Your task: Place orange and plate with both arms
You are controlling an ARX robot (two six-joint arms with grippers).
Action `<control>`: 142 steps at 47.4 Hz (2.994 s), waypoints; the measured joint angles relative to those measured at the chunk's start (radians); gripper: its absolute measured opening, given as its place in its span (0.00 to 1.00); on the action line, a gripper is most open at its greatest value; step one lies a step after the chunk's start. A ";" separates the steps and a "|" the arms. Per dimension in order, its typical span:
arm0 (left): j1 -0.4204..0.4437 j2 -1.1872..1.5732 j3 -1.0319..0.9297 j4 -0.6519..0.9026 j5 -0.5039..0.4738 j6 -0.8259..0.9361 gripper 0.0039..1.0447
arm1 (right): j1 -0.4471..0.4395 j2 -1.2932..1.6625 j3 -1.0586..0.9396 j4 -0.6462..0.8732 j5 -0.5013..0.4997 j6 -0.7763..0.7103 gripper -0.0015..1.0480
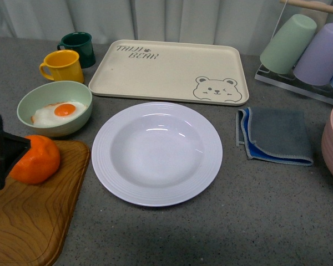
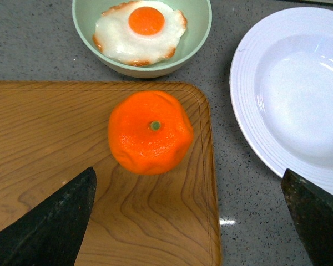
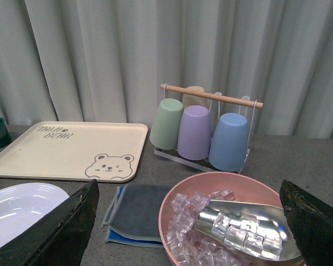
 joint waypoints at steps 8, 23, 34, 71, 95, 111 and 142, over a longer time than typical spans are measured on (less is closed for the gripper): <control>-0.004 0.164 0.083 0.015 -0.017 0.010 0.94 | 0.000 0.000 0.000 0.000 0.000 0.000 0.91; 0.018 0.375 0.181 0.040 -0.019 -0.013 0.94 | 0.000 0.000 0.000 0.000 0.000 0.000 0.91; 0.042 0.463 0.223 0.044 -0.020 -0.057 0.94 | 0.000 0.000 0.000 0.000 0.000 0.000 0.91; 0.068 0.501 0.235 0.061 -0.017 -0.072 0.53 | 0.000 0.000 0.000 0.000 0.000 0.000 0.91; -0.196 0.439 0.324 0.049 -0.051 -0.126 0.51 | 0.000 0.000 0.000 0.000 0.000 0.000 0.91; -0.364 0.582 0.454 0.051 -0.096 -0.198 0.51 | 0.000 0.000 0.000 0.000 0.000 0.000 0.91; -0.403 0.723 0.522 0.049 -0.116 -0.269 0.51 | 0.000 0.000 0.000 0.000 0.000 0.000 0.91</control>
